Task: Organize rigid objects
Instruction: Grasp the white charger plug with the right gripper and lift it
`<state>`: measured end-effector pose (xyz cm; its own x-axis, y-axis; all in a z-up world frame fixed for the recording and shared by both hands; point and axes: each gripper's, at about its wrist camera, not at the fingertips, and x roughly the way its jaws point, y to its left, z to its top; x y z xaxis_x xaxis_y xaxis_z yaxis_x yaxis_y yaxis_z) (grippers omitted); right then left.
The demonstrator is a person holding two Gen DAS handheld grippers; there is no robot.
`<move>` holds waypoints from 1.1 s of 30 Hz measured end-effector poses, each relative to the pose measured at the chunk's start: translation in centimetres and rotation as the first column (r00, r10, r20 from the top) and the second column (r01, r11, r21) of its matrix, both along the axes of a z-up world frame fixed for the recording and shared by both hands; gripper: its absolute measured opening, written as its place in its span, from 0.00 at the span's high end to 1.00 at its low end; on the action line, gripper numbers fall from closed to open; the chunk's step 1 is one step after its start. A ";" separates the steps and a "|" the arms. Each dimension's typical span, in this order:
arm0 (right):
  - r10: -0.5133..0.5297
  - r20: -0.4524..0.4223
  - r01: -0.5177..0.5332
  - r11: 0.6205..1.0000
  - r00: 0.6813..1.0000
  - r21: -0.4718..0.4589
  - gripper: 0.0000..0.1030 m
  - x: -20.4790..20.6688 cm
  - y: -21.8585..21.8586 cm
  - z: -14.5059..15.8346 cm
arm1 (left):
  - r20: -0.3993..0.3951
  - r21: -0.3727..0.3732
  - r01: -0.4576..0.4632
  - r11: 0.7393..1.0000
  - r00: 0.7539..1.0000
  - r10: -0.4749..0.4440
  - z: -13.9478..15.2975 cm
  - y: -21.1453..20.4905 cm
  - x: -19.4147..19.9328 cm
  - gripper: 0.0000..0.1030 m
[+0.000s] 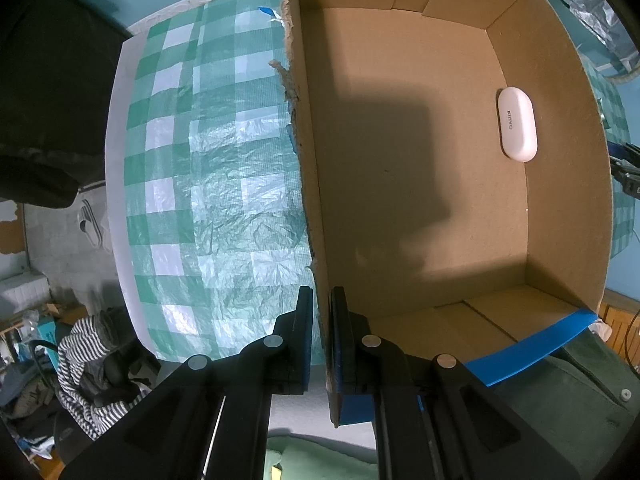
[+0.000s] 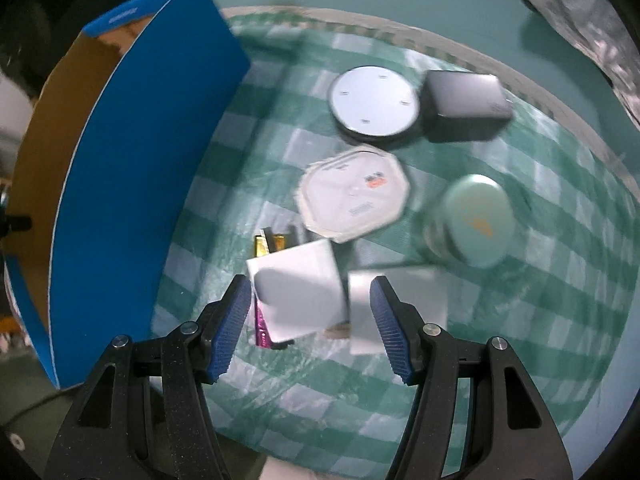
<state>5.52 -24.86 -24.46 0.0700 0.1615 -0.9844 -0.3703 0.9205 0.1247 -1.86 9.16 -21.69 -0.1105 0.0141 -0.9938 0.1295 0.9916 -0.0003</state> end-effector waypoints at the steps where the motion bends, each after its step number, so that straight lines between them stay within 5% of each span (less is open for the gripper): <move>1: 0.023 -0.004 -0.023 1.000 1.000 -0.004 0.39 0.1 0.4 -0.3 | 0.000 0.000 0.000 1.000 1.000 0.000 0.0 0.0 0.0 0.92; 15: 0.176 -0.053 -0.180 0.981 0.983 -0.075 0.37 0.8 4.0 -3.1 | -0.002 0.002 0.000 1.000 1.000 0.000 -0.1 0.0 0.0 0.92; 18: 0.158 -0.075 -0.163 0.984 0.985 -0.071 0.38 1.1 4.6 -3.8 | -0.001 0.002 0.000 1.000 1.000 0.000 0.0 -0.1 0.0 0.92; 20: 0.143 -0.078 -0.150 0.985 0.987 -0.084 0.48 1.0 4.5 -4.1 | -0.002 0.001 -0.001 1.000 1.000 0.001 -0.1 -0.1 0.0 0.92; 33: -0.016 -0.107 0.014 1.000 0.994 -0.016 0.49 1.4 3.1 -4.9 | -0.003 0.003 0.004 1.000 1.000 -0.004 -0.1 -0.2 0.2 0.92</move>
<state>6.89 -21.75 -29.39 -0.0338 0.1461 -0.9887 -0.3420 0.9278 0.1488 -1.69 8.91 -21.79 -0.1134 0.0175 -0.9934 0.1334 0.9911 0.0022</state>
